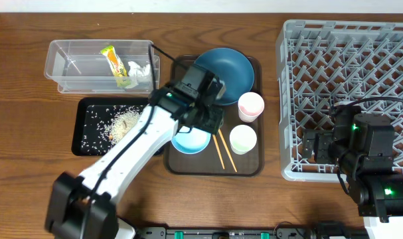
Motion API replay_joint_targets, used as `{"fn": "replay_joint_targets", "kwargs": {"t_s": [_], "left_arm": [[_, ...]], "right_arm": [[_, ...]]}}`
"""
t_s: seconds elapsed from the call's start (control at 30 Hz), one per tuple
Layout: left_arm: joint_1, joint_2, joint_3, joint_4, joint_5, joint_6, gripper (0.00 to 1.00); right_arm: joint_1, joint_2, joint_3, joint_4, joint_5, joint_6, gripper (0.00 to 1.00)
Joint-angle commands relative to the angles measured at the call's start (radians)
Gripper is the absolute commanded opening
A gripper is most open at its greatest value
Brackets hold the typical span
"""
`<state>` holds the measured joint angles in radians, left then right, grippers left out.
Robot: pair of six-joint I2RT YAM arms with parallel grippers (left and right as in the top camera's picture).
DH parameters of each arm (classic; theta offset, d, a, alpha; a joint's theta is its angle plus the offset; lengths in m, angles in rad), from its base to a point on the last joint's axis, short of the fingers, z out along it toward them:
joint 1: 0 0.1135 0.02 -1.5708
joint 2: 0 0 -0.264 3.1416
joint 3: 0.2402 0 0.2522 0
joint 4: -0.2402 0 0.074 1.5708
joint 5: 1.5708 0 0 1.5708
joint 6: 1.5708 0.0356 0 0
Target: Sort waste into correct bins and load items into the dishwasher rack
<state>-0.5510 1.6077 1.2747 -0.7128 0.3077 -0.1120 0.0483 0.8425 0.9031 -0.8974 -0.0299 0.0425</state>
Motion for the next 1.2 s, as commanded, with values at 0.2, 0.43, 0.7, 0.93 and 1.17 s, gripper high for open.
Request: {"fn": "replay_joint_targets", "kwargs": {"t_s": [0.2, 0.43, 0.7, 0.93, 1.17], "left_arm": [[-0.095, 0.079, 0.005, 0.009, -0.006, -0.002, 0.57], [-0.164, 0.200, 0.005, 0.022, -0.006, -0.003, 0.57], [-0.169, 0.253, 0.005, 0.023, -0.006, -0.003, 0.14], [-0.127, 0.185, 0.006, 0.003, -0.002, -0.044, 0.06], [0.000, -0.024, 0.006, -0.009, 0.127, -0.093, 0.06]], "right_arm": [[0.005, -0.005, 0.021, 0.000, -0.004, 0.009, 0.99], [0.005, -0.005, 0.021, 0.000, -0.004, 0.009, 0.99], [0.005, -0.005, 0.021, 0.000, -0.004, 0.009, 0.99], [0.005, -0.005, 0.021, 0.007, 0.037, 0.009, 0.99], [0.005, -0.004, 0.021, 0.098, 0.004, 0.007, 0.99]]}}
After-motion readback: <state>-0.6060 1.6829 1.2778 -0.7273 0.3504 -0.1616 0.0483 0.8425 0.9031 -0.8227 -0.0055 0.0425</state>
